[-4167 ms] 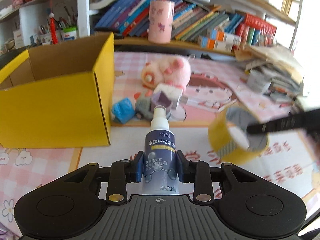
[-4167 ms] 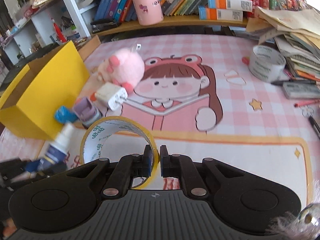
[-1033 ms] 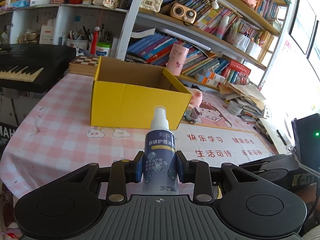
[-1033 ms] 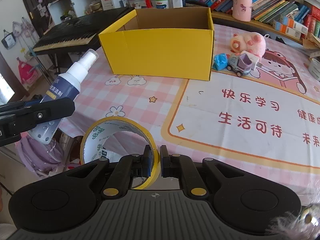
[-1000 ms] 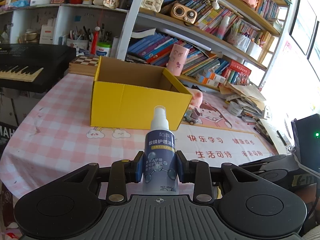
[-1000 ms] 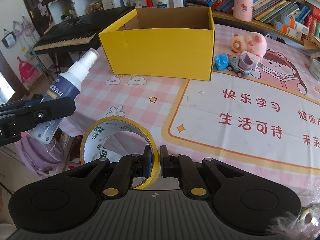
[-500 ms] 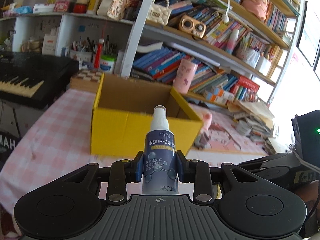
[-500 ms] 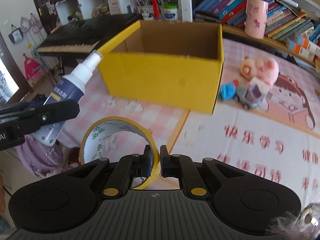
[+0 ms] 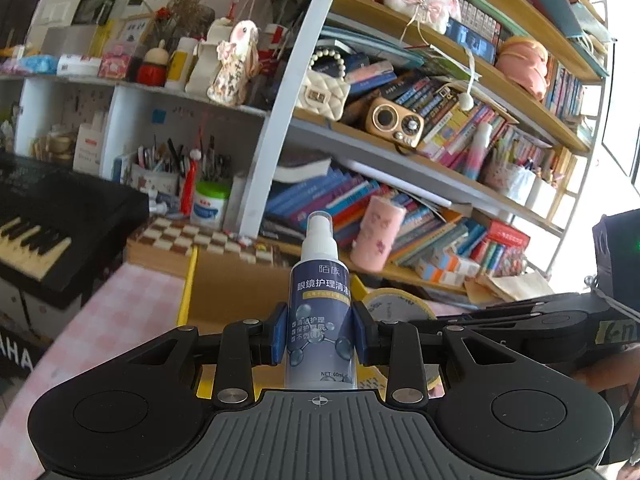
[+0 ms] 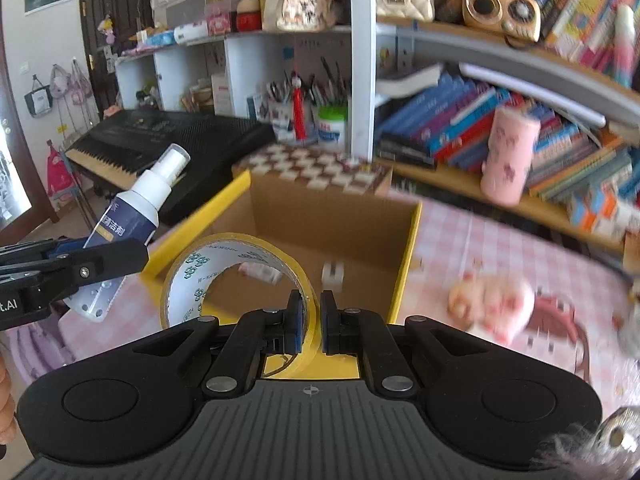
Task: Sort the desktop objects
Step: 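Lift and carry the spray bottle and tape roll over the yellow box, then lower the spray bottle and tape roll into the yellow box, then open the left tool releasing the bottle while the right tool releases the tape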
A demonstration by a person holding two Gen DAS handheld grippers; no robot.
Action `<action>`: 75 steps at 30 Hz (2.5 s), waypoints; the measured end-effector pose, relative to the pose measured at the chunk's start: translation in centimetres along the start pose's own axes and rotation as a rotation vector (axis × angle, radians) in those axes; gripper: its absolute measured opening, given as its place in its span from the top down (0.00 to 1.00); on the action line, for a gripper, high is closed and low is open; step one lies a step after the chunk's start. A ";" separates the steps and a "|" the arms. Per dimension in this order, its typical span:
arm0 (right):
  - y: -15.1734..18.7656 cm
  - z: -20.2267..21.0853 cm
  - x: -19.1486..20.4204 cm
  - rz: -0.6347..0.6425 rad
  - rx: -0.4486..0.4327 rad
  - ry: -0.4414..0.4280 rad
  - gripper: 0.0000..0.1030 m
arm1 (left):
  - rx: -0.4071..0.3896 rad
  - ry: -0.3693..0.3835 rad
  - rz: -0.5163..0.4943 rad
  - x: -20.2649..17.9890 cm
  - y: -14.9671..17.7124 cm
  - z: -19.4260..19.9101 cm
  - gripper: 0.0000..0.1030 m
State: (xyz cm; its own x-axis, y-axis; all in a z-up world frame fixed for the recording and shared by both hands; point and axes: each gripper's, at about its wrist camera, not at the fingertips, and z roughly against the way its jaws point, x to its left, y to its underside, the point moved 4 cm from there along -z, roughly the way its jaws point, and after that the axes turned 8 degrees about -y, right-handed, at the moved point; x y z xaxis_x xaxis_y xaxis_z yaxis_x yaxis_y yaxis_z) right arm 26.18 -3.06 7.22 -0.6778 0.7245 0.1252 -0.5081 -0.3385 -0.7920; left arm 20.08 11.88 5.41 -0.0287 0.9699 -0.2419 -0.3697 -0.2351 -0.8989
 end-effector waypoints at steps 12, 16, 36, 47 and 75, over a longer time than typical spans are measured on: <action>-2.9 -6.9 -2.7 0.130 0.030 0.003 0.93 | 0.052 -0.085 -0.117 -0.1 -1.2 -7.1 0.69; -2.3 -9.7 -2.8 0.172 0.092 -0.023 0.93 | 0.108 -0.107 -0.158 -0.1 -0.4 -9.3 0.69; 1.0 -14.8 -2.9 0.332 0.296 -0.079 0.92 | 0.352 -0.141 -0.200 0.8 4.7 -13.2 0.68; 1.2 -14.7 -3.0 0.304 0.313 -0.097 0.81 | 0.293 -0.155 -0.181 0.4 3.4 -12.2 0.33; 0.1 -5.1 -4.2 0.087 0.034 0.016 0.40 | 0.117 -0.163 -0.124 -0.7 0.4 -4.6 0.01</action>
State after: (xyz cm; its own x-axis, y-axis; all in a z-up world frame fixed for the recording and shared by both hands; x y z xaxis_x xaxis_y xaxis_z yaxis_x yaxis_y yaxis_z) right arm 31.67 -3.07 3.60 -0.7115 0.7011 0.0470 -0.4657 -0.4204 -0.7787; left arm 24.22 10.77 3.55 -0.1225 0.9905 -0.0618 -0.4849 -0.1140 -0.8671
